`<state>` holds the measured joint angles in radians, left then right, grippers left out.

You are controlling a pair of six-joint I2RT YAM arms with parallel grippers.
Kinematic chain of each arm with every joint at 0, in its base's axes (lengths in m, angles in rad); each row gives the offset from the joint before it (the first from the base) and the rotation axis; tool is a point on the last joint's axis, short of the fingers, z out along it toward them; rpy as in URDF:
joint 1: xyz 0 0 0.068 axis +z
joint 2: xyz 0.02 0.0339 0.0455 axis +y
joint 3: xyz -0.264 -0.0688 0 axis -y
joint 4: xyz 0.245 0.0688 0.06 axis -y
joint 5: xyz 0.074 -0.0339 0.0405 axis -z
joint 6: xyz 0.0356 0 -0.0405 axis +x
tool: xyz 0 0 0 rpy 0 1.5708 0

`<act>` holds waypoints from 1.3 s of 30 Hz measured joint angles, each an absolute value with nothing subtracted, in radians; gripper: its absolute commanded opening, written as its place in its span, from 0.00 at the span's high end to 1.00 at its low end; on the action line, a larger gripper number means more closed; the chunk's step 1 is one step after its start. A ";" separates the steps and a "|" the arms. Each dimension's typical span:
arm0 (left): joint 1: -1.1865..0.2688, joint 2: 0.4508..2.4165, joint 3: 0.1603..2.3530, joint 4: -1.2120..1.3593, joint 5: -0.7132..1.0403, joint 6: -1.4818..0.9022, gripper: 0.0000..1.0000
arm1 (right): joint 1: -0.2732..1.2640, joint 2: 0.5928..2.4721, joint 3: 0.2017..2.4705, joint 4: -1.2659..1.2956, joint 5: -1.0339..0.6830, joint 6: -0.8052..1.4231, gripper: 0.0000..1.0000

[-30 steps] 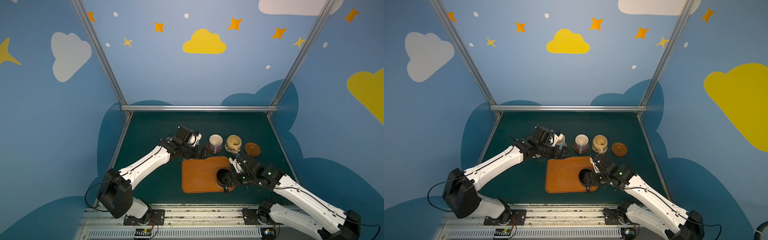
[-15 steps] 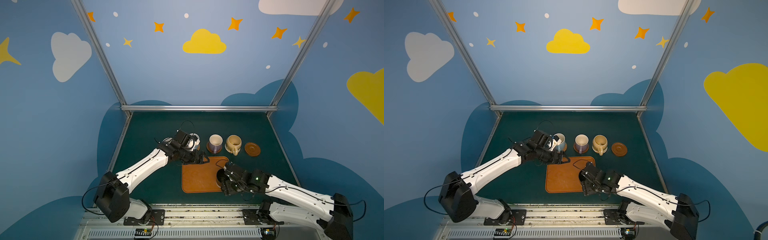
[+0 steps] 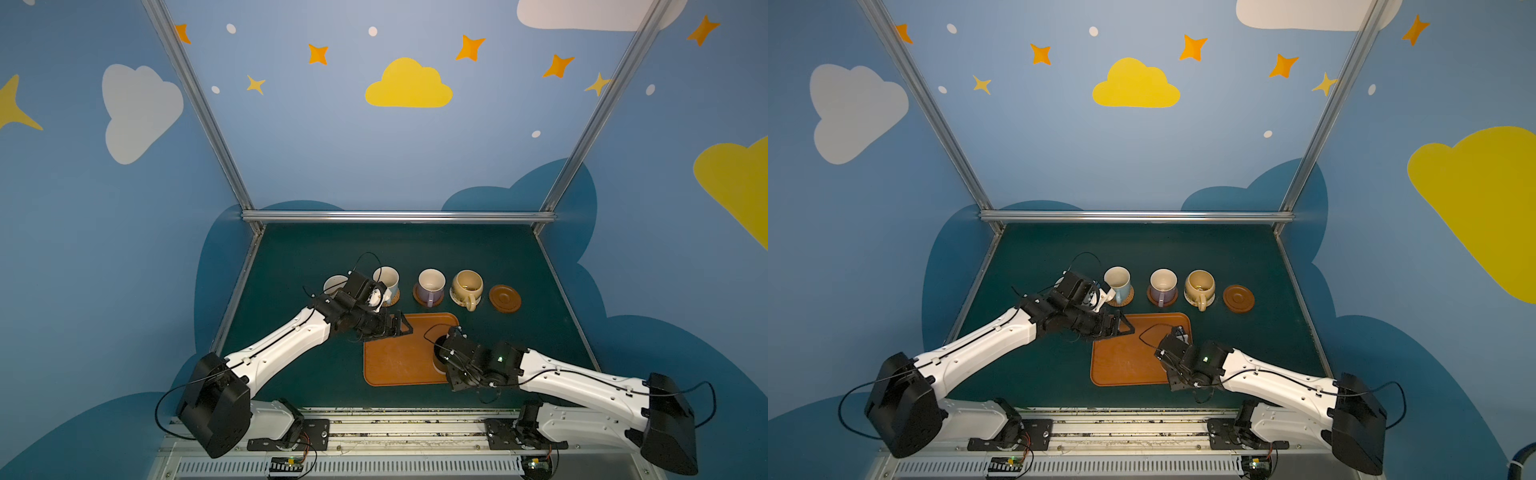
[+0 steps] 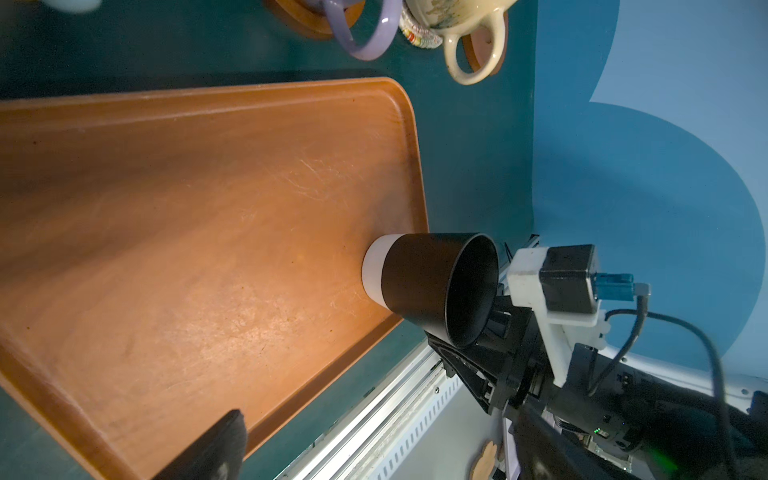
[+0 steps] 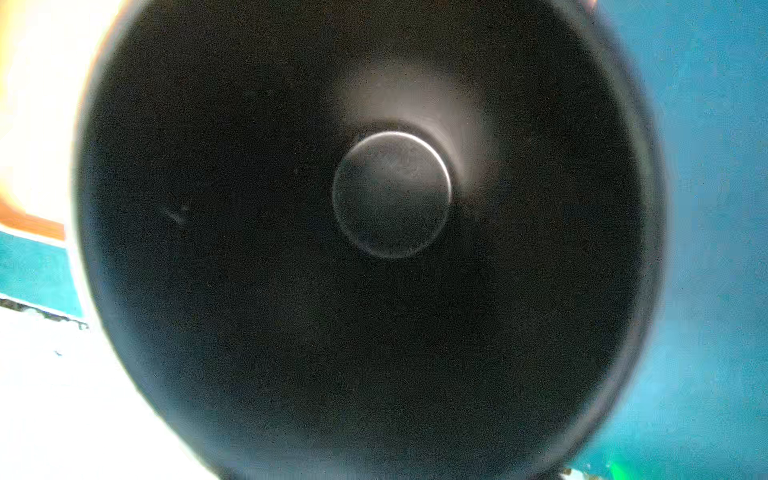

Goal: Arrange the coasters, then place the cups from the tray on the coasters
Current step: 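Close right gripper on black mug and lift it off the tray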

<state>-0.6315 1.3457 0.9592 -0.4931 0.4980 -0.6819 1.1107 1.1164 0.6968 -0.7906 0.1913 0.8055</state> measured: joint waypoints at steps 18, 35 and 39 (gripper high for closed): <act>-0.684 1.341 0.915 -0.413 0.474 -0.765 0.01 | 1.132 1.181 0.711 -0.770 0.231 0.799 1.00; -0.690 1.321 0.954 -0.283 0.405 -0.817 0.01 | 1.124 1.108 0.720 -0.775 0.288 0.680 1.00; -0.693 1.335 0.962 -0.223 0.407 -0.838 0.01 | 1.110 1.056 0.720 -0.750 0.340 0.633 1.00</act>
<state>-0.6926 1.3346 0.9615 -0.2234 0.4068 -0.8375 1.1099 1.0565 0.7200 -0.7502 0.3405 0.6331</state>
